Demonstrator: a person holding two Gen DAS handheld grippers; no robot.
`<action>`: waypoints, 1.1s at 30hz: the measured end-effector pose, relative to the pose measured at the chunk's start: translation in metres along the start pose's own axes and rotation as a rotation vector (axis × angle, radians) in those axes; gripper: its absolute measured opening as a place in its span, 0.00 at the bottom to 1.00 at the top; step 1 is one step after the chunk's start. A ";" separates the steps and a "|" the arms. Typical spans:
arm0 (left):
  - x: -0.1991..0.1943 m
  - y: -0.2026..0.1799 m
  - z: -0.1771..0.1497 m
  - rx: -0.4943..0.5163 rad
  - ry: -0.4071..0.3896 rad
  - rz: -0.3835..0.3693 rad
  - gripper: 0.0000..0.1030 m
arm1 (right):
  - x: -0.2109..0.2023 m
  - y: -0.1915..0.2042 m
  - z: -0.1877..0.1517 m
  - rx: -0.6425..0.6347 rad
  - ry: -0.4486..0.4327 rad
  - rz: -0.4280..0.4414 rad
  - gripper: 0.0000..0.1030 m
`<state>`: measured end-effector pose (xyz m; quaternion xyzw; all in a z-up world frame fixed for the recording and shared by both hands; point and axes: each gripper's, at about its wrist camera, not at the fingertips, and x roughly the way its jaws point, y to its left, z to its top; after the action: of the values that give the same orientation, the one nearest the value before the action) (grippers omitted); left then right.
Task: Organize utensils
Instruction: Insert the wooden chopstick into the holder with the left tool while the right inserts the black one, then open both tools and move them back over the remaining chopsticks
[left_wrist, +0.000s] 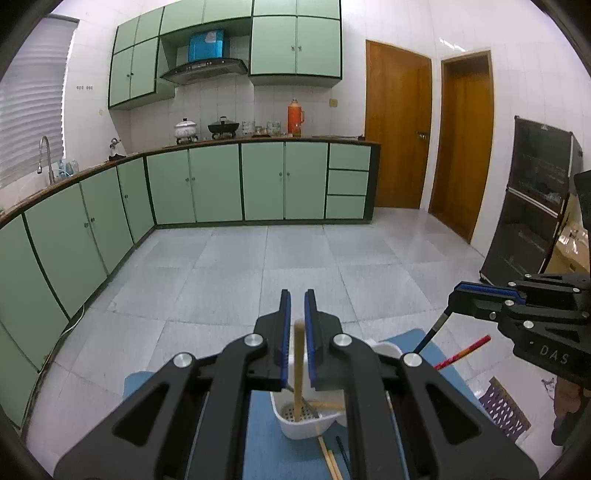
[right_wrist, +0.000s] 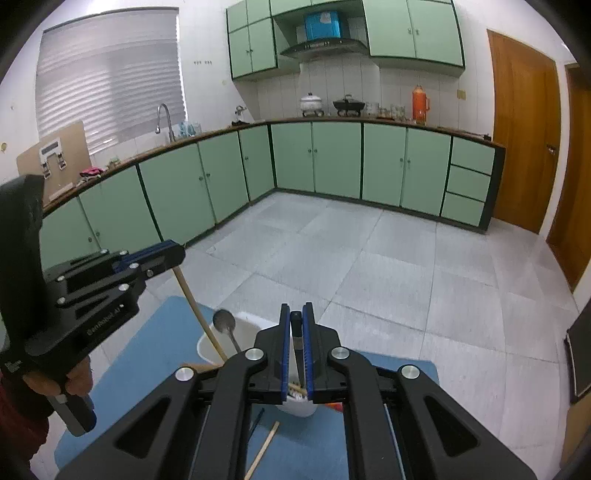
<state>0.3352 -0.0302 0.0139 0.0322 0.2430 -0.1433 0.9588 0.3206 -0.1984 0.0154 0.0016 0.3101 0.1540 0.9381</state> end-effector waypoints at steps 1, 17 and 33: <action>-0.001 0.002 -0.001 -0.002 0.002 -0.001 0.15 | 0.001 -0.001 -0.003 0.003 0.005 0.000 0.07; -0.089 0.015 -0.033 -0.055 -0.141 0.082 0.83 | -0.086 -0.005 -0.037 0.063 -0.154 -0.066 0.78; -0.122 0.001 -0.157 -0.065 0.013 0.170 0.92 | -0.099 0.025 -0.171 0.167 -0.061 -0.137 0.94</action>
<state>0.1614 0.0232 -0.0659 0.0223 0.2504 -0.0532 0.9664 0.1382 -0.2188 -0.0623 0.0635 0.2926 0.0631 0.9520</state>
